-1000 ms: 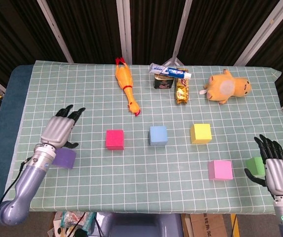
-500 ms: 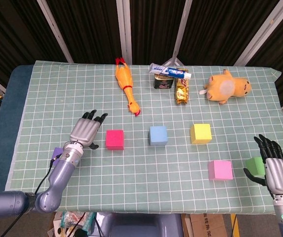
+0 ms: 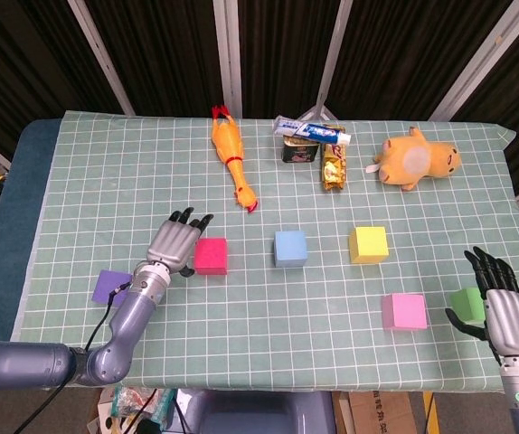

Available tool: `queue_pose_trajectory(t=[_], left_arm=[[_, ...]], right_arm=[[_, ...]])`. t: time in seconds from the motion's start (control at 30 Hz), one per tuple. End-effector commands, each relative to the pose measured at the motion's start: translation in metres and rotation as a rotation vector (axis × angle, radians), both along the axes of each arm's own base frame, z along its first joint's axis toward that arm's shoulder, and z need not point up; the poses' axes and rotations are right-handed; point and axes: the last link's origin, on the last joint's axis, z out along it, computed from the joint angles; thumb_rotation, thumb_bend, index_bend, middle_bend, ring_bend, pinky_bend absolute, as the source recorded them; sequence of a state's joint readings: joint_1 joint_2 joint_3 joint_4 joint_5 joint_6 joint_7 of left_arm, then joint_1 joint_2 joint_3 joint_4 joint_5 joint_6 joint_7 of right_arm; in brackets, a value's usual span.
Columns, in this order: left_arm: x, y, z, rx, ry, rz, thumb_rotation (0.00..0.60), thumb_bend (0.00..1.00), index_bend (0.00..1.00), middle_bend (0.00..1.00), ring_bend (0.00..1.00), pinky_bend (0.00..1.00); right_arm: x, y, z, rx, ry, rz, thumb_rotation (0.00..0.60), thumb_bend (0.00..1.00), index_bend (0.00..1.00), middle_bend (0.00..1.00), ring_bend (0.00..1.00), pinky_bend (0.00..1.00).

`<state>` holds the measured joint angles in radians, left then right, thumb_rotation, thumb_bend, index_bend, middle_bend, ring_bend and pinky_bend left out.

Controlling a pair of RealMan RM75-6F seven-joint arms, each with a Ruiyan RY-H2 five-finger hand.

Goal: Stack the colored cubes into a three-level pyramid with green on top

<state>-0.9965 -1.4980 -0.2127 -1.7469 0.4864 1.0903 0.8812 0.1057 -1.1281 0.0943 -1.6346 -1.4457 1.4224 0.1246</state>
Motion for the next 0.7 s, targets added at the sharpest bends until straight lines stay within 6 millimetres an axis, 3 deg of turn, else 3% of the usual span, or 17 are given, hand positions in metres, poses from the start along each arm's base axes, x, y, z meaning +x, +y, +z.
queue_pose_trajectory(t=[0.03, 0.23, 0.43, 0.7], left_arm=[[0.001, 0.0, -0.005, -0.007, 0.0, 0.003, 0.6, 0.21, 0.0, 0.23, 0.03, 0.12], [0.003, 0.002, -0.014, -0.02, 0.0, 0.007, 0.6, 0.24, 0.0, 0.23, 0.04, 0.12], [0.008, 0.002, -0.021, -0.03, -0.006, 0.005, 0.6, 0.34, 0.0, 0.28, 0.04, 0.12], [0.014, 0.004, -0.022, -0.017, -0.014, 0.002, 0.6, 0.36, 0.02, 0.31, 0.04, 0.12]], right_arm=[[0.0, 0.0, 0.0, 0.0, -0.001, 0.001, 0.6, 0.26, 0.0, 0.0, 0.0, 0.0], [0.0, 0.0, 0.0, 0.003, -0.008, 0.001, 0.6, 0.26, 0.0, 0.0, 0.0, 0.0], [0.0, 0.0, 0.0, 0.004, -0.017, -0.001, 0.6, 0.26, 0.0, 0.0, 0.0, 0.0], [0.0, 0.0, 0.001, -0.005, -0.033, -0.003, 0.6, 0.26, 0.0, 0.0, 0.0, 0.0]])
